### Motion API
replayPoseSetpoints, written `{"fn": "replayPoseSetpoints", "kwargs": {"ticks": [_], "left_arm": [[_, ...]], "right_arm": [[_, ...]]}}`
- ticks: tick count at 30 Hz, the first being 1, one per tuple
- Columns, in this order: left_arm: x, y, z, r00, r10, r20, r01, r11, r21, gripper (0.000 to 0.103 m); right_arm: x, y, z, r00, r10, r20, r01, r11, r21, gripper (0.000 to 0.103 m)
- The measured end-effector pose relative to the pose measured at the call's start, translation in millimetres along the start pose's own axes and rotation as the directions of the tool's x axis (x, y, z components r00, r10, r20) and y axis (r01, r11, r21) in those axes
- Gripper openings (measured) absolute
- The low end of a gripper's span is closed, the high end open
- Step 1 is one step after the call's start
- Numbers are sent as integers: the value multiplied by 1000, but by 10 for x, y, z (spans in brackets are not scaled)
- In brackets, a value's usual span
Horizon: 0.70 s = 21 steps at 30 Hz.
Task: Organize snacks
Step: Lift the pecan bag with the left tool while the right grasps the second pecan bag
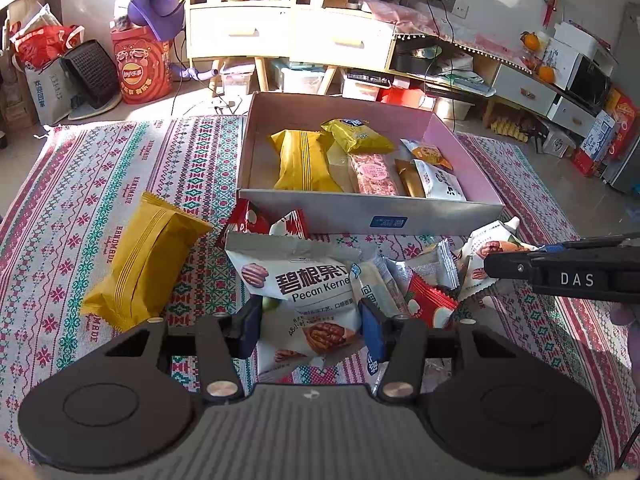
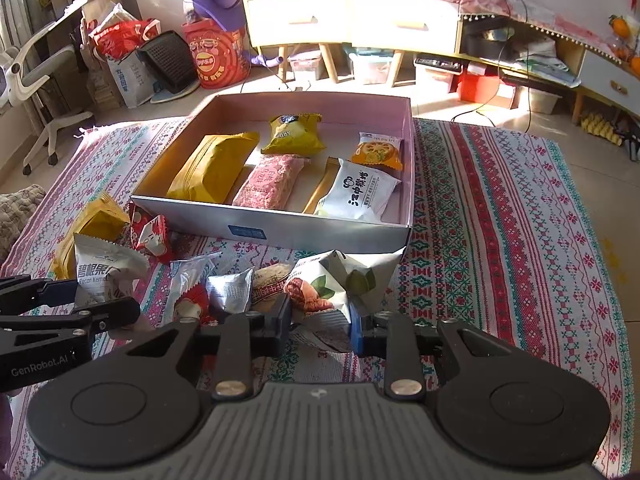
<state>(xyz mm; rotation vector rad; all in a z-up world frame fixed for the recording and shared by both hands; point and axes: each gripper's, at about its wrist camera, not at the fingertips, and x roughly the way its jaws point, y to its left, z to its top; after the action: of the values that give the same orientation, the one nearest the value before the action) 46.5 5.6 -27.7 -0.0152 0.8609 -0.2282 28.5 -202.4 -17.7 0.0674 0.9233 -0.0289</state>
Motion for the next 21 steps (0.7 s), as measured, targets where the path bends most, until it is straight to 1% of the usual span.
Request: {"fn": "replayPoseSetpoints", "kwargs": {"ticks": [1, 2, 5, 7, 9, 10, 11, 12, 13, 14, 17, 20, 21], "left_arm": [[-3, 2, 0, 1000, -1, 1, 1, 1000, 0, 57], [-6, 6, -3, 1000, -3, 2, 3, 1000, -1, 57], [-24, 10, -9, 1000, -10, 4, 10, 1000, -1, 57], [-32, 6, -4, 1000, -14, 5, 14, 1000, -1, 57], [-33, 0, 3, 1000, -20, 4, 20, 1000, 1, 57], [-34, -3, 3, 1000, -22, 2, 22, 1000, 3, 57], [-28, -5, 9, 1000, -25, -1, 25, 1000, 7, 57], [-23, -12, 11, 1000, -28, -3, 28, 1000, 11, 57], [-21, -17, 9, 1000, -29, -4, 29, 999, 13, 57], [-16, -29, 8, 999, -32, -7, 32, 999, 17, 57], [5, -42, 0, 999, -34, -12, 34, 999, 26, 57], [11, -52, -5, 999, -34, -17, 34, 999, 35, 57], [13, -54, -9, 999, -33, -18, 34, 999, 37, 57]], "right_arm": [[-14, -7, 5, 1000, 5, 2, -5, 1000, 3, 24], [-35, -21, 16, 1000, 12, 6, -12, 1000, 10, 19], [-94, -72, 52, 999, 30, 14, -31, 999, 25, 16], [-112, -104, 67, 999, 35, 10, -35, 999, 37, 16], [-110, -160, 65, 998, 59, 2, -59, 996, 61, 18], [-102, -186, 66, 998, 66, -4, -66, 995, 74, 23], [-86, -214, 66, 998, 68, -11, -67, 994, 82, 34], [-74, -225, 65, 997, 70, -17, -68, 994, 83, 43], [-62, -235, 60, 998, 66, -18, -64, 994, 83, 56], [-49, -237, 56, 998, 60, -18, -59, 995, 81, 60], [34, -236, 23, 998, 35, -50, -31, 997, 70, 59], [73, -183, -10, 996, -57, -62, 58, 998, 15, 60], [89, -168, -18, 995, -71, -70, 71, 997, -2, 60]]}}
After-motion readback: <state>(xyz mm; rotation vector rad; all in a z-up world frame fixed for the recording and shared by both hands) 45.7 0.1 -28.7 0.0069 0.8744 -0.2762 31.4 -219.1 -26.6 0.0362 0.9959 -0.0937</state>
